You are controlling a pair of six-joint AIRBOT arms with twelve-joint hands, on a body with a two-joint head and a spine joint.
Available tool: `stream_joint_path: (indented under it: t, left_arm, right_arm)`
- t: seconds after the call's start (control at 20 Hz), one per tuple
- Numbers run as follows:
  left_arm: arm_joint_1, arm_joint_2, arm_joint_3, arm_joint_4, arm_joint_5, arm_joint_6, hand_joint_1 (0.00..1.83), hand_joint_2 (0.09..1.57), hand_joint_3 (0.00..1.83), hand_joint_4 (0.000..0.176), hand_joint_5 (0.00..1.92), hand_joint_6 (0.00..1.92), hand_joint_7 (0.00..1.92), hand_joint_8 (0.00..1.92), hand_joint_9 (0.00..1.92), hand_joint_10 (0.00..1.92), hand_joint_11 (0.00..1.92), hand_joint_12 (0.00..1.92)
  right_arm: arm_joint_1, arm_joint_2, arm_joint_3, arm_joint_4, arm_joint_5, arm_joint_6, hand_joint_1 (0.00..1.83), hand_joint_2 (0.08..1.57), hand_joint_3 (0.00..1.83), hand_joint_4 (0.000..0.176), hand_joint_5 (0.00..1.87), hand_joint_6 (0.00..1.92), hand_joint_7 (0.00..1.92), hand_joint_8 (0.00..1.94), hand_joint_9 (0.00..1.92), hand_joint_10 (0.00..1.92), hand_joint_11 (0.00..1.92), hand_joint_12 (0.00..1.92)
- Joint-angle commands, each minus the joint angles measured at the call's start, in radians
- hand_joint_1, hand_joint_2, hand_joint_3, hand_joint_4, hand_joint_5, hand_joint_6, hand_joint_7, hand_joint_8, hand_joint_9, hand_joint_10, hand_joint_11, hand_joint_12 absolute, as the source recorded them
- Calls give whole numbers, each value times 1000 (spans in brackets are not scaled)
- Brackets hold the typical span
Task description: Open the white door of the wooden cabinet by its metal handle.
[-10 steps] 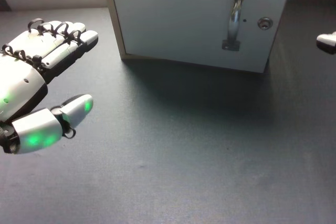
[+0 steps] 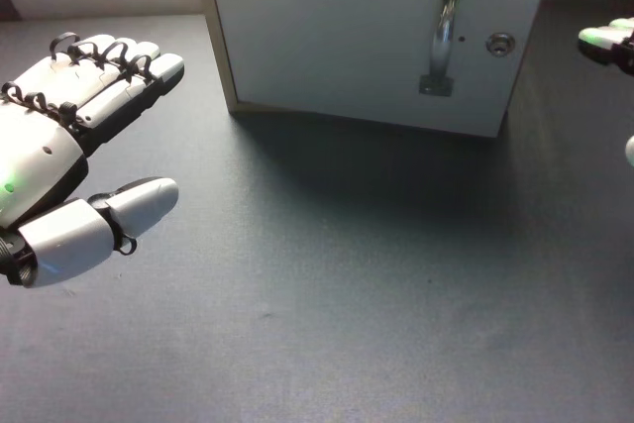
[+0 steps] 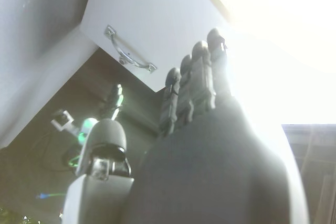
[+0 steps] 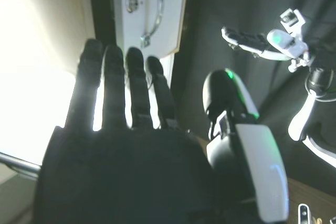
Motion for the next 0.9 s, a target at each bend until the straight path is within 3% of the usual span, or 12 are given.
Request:
stream_joint_path:
  t: [0.0,0.4,0.85]
  left_arm:
    - [-4,1,6,2,-134,-7,0,1441,4,0,59,0,34,0,38,0,5,135]
    - [-3,-1,8,2,-134,-14,0,1438,3,0,41,1,12,1,26,2,29,128]
    - [-3,-3,8,2,-134,-17,0,1446,5,0,41,2,13,2,25,1,29,137]
  right_arm:
    - [25,-3,19,25,83,5,230,1464,5,0,77,0,90,0,65,0,95,5]
    - [85,-25,65,22,9,-4,329,1469,0,0,3,0,0,0,0,0,0,0]
    - [165,-62,110,-12,-74,-16,186,1463,2,0,0,0,0,0,0,0,0,0]
